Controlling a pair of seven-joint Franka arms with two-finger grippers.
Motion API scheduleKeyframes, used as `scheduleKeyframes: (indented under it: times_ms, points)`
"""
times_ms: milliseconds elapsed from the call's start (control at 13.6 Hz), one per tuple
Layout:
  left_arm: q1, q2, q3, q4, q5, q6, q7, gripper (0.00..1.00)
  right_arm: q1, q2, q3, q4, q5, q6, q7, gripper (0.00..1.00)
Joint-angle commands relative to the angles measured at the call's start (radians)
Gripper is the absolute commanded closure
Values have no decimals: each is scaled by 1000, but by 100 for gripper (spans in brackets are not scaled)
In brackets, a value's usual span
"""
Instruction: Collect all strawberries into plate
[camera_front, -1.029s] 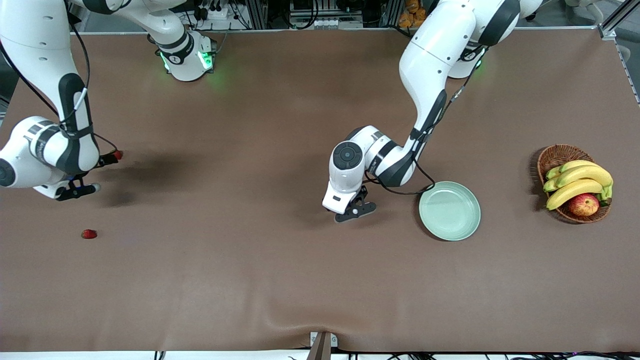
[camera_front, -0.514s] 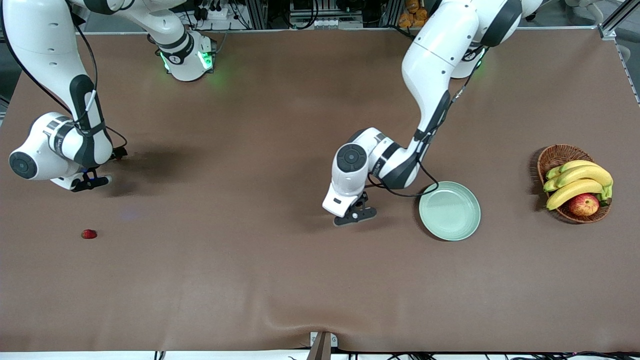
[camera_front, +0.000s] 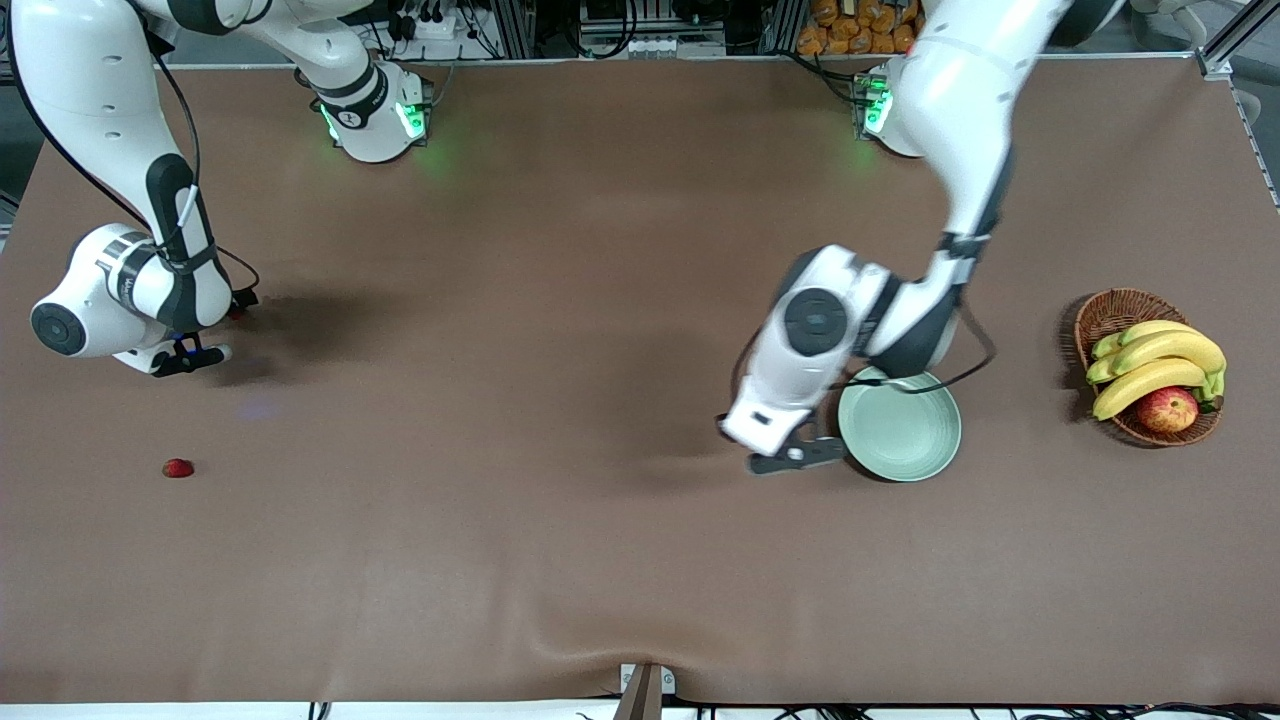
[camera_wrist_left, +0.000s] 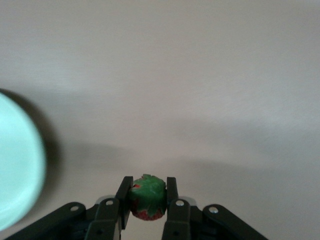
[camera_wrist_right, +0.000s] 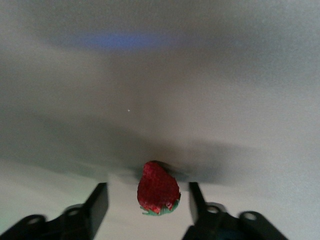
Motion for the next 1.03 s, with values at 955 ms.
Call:
scheduleKeyframes:
  times_ms: [955]
  points:
    - [362, -80, -71, -310, 73, 47, 340, 78, -8, -11, 304, 454, 66, -127, -42, 100]
